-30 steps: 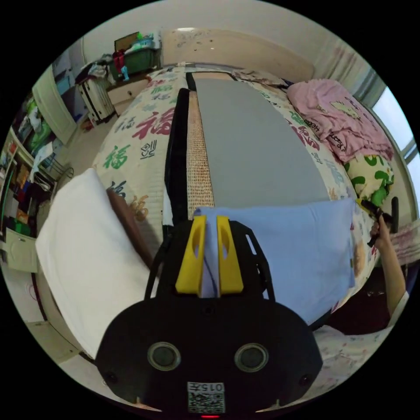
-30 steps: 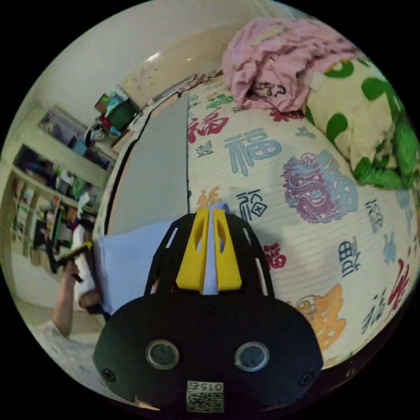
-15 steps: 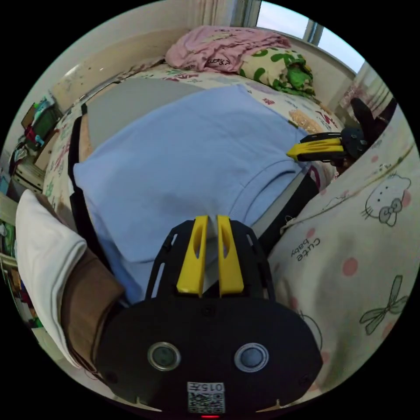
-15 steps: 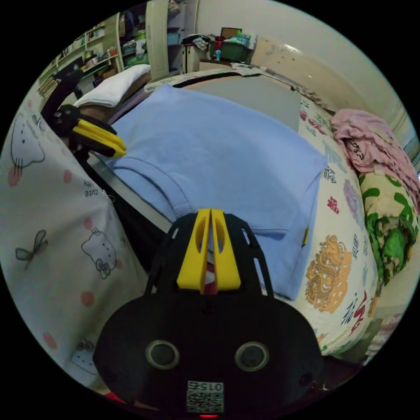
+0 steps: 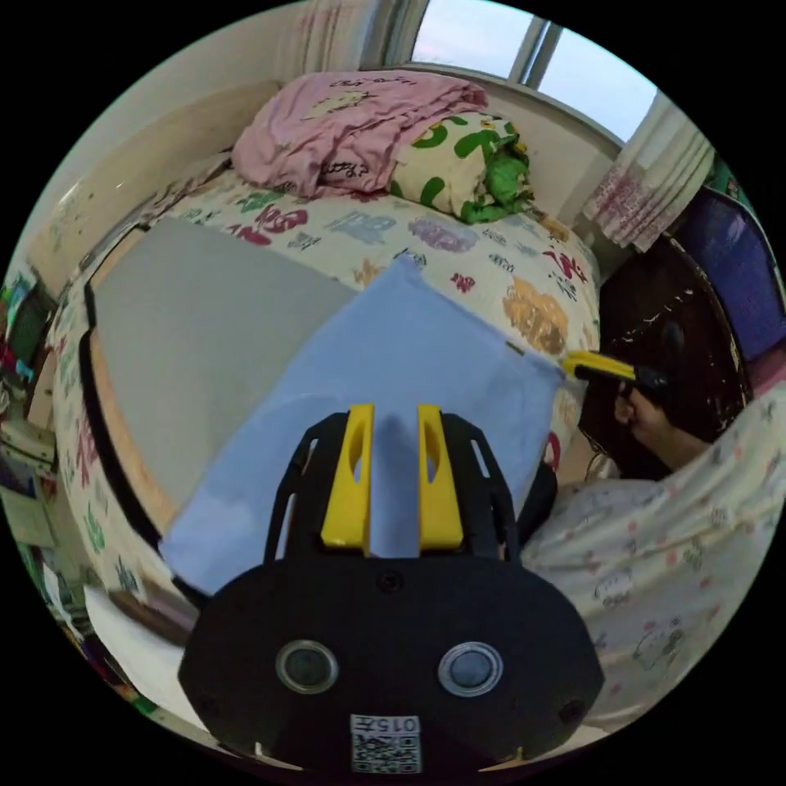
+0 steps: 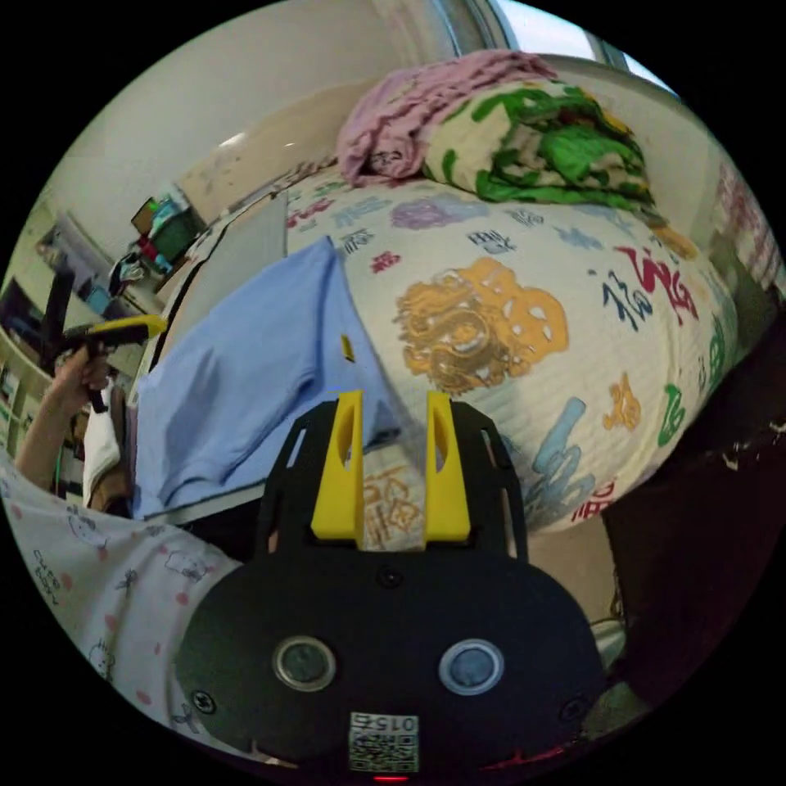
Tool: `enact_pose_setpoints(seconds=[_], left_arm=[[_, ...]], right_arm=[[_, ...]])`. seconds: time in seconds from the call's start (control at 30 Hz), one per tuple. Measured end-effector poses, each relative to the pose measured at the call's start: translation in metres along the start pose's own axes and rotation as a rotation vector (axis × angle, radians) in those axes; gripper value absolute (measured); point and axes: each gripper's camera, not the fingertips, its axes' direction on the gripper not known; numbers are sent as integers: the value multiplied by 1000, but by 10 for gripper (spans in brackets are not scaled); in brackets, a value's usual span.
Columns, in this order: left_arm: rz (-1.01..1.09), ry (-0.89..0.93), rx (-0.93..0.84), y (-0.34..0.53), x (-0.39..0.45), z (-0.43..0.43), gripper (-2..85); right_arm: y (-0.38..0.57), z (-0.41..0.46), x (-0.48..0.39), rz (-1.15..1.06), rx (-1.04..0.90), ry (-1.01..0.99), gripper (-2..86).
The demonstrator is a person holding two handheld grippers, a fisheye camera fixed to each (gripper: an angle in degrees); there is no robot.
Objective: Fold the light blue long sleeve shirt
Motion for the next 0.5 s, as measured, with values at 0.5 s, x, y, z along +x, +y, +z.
enact_pose_setpoints(seconds=[0.5], left_arm=[[-205, -52, -272, -257, -19, 189, 57]], right_arm=[[15, -14, 111, 165, -32, -247, 30]])
